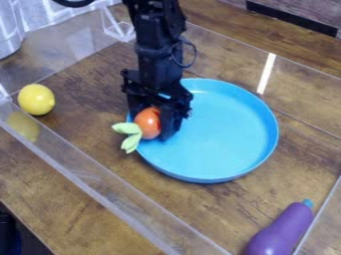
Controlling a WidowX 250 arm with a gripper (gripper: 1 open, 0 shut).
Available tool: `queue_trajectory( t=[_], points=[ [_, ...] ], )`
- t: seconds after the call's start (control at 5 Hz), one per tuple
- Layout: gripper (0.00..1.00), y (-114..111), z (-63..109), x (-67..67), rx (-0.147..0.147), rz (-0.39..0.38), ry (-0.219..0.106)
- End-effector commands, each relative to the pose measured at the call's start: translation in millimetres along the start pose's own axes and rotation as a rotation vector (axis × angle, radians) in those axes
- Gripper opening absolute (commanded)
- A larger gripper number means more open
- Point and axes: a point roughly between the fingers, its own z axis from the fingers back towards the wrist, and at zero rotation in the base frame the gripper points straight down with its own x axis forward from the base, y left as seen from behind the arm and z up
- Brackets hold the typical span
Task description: Put the carrot in the blue tray
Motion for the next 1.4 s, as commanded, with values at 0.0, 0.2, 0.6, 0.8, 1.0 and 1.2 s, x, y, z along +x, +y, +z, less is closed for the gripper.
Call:
queue_trajectory(
  t=[0.0,0.2,0.6,0.8,1.0,1.2],
  points=[
    [0.00,-3,25.3,15.7,0.011,-0.020,-0.067],
    [0.00,-5,36.6,22.3,0.018,-0.030,-0.082],
    [0.00,-13,52.0,26.8,0.025,-0.056,-0.097],
    [0.00,-13,55.3,29.3,0.023,-0.063,-0.099],
    [0.00,-12,58.4,32.0,0.026,-0.073,-0.103],
    [0.00,-12,60.4,33.9,0.026,-0.081,-0.106]
  ],
)
